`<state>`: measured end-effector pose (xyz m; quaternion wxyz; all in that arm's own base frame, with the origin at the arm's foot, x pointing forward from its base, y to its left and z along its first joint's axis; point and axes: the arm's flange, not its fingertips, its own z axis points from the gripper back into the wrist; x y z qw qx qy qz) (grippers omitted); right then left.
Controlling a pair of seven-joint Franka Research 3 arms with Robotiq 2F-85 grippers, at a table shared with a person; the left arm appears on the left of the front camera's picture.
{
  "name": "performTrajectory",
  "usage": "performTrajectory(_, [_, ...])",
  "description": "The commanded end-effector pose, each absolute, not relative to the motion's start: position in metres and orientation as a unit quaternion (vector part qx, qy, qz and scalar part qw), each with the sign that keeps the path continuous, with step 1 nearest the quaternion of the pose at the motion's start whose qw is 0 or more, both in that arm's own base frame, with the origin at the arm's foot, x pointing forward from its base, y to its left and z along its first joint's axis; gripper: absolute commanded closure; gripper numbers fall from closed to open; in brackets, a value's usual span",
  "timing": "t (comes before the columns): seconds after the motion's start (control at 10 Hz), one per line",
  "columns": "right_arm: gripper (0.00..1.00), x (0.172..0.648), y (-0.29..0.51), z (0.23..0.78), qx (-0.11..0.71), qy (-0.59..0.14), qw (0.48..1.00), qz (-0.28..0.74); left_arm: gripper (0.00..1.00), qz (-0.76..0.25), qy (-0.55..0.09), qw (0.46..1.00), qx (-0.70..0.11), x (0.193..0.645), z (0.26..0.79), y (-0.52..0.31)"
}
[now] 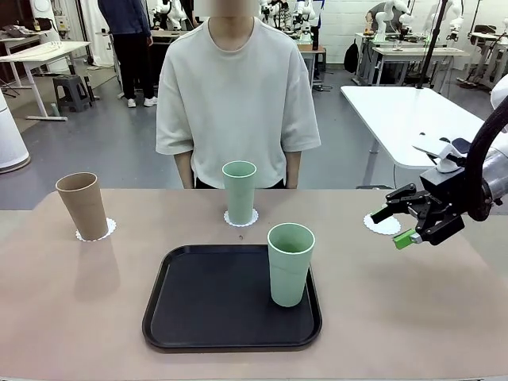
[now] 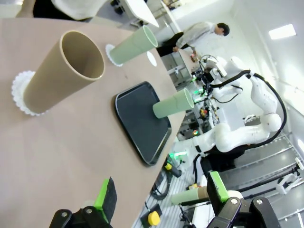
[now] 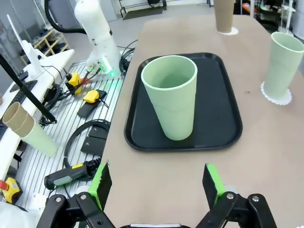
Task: Place coasters on the table and set cups on them.
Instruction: Take one Reusable plastic cup from the Flat Tray and place it on a coaster set by the human.
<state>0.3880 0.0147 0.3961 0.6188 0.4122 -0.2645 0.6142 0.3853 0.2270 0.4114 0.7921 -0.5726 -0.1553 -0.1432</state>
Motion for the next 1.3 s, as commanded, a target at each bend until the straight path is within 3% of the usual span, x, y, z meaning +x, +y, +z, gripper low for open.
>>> performTrajectory(0.0, [0.0,0.385,0.017,0.396,0.417,-0.282,0.61,0.612,0.0,-0.145,-0.154,0.793,-0.571,0.385,0.413,0.23])
performTrajectory(0.2, [0.0,0.388,0.015,0.397,0.413,-0.264,0.618,0.614,0.0,-0.145,-0.154,0.793,-0.571,0.385,0.413,0.23])
performTrajectory(0.4, [0.0,0.387,0.022,0.359,0.421,-0.29,0.537,0.67,0.0,-0.145,-0.154,0.793,-0.571,0.385,0.413,0.23])
performTrajectory(0.7, [0.0,0.382,0.035,0.323,0.451,-0.314,0.498,0.67,0.0,-0.145,-0.154,0.793,-0.571,0.385,0.413,0.23])
performTrajectory(1.0, [0.0,0.386,0.043,0.308,0.452,-0.386,0.507,0.624,0.0,-0.145,-0.154,0.793,-0.571,0.385,0.413,0.23])
performTrajectory(1.2, [0.0,0.388,0.054,0.298,0.452,-0.397,0.515,0.61,0.0,-0.145,-0.154,0.793,-0.571,0.385,0.413,0.23])
